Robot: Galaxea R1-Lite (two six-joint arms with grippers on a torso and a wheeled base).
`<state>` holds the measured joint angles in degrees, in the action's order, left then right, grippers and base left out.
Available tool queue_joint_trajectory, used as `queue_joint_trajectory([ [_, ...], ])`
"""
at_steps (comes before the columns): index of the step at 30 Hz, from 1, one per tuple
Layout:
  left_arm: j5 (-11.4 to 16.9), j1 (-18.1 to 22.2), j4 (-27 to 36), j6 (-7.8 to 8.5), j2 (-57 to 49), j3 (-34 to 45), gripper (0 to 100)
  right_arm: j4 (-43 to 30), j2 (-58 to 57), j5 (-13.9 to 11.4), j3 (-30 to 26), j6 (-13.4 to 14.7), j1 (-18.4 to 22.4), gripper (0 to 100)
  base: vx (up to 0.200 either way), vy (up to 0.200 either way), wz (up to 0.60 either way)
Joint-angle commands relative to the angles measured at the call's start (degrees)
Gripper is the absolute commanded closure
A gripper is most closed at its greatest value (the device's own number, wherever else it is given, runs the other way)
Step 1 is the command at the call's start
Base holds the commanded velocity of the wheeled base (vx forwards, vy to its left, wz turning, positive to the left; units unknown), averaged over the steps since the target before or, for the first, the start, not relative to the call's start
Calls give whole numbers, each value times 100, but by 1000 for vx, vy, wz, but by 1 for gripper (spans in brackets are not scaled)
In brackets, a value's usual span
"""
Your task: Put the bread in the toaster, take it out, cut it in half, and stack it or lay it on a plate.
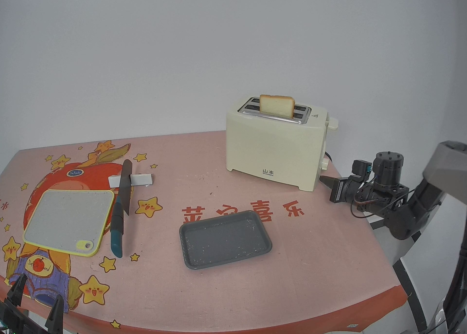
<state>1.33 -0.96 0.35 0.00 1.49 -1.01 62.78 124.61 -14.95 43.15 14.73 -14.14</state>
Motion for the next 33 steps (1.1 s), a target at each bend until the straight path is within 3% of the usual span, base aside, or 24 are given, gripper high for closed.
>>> queue_joint_trajectory([
  [1, -1, 0, 0, 0, 1, 92, 0, 472, -754, 27, -396, -40, -414, 100, 0, 0, 0],
  [7, -1, 0, 0, 0, 1, 92, 0, 287, -1132, 132, -448, -66, -484, 100, 0, 0, 0],
  [20, -1, -9, -9, 0, 1, 92, 0, 261, -833, 159, -448, -110, -317, 100, 0, 0, 0],
  [33, -1, 0, 0, 0, 1, 92, 0, -152, -737, 378, -422, -189, -194, 100, 0, 0, 0],
])
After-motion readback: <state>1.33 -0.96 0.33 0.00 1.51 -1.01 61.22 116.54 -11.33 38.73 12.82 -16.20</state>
